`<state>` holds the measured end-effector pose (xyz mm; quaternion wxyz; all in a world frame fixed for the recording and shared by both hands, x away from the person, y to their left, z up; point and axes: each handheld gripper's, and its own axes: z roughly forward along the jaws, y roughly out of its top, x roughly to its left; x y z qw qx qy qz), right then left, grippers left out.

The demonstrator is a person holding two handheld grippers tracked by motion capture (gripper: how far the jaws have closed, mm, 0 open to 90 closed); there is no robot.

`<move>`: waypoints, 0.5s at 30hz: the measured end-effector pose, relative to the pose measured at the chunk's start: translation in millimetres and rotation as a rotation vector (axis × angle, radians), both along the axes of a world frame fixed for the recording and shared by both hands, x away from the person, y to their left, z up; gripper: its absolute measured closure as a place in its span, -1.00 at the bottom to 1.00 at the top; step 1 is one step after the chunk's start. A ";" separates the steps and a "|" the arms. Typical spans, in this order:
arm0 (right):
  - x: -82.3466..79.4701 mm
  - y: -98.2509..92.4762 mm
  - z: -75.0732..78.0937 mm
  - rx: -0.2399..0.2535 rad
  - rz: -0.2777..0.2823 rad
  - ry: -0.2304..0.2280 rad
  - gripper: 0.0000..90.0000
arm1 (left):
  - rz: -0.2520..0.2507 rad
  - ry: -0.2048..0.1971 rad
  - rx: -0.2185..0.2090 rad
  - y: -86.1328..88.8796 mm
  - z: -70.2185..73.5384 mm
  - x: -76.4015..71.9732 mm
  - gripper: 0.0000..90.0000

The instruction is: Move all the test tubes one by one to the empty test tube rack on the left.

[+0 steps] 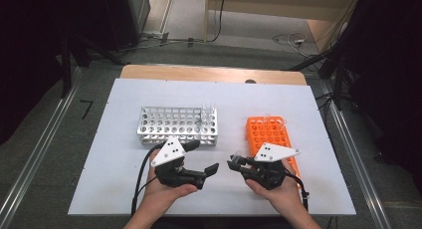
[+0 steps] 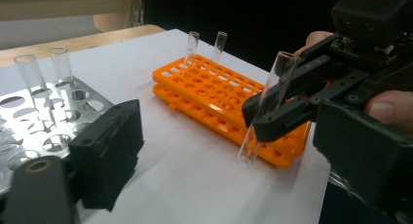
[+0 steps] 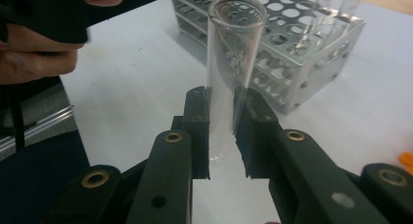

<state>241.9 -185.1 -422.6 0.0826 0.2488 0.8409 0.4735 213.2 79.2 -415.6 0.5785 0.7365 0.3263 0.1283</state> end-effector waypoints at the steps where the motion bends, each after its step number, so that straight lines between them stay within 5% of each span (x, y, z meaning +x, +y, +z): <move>1: -1.0 1.9 -0.1 -0.004 0.007 -0.001 0.64 | 0.001 -0.004 0.004 -2.0 0.1 -0.6 -0.66; 15: -12.9 21.4 -3.1 -0.024 0.077 0.003 0.64 | -0.083 -0.021 0.012 -22.3 0.0 -7.9 0.08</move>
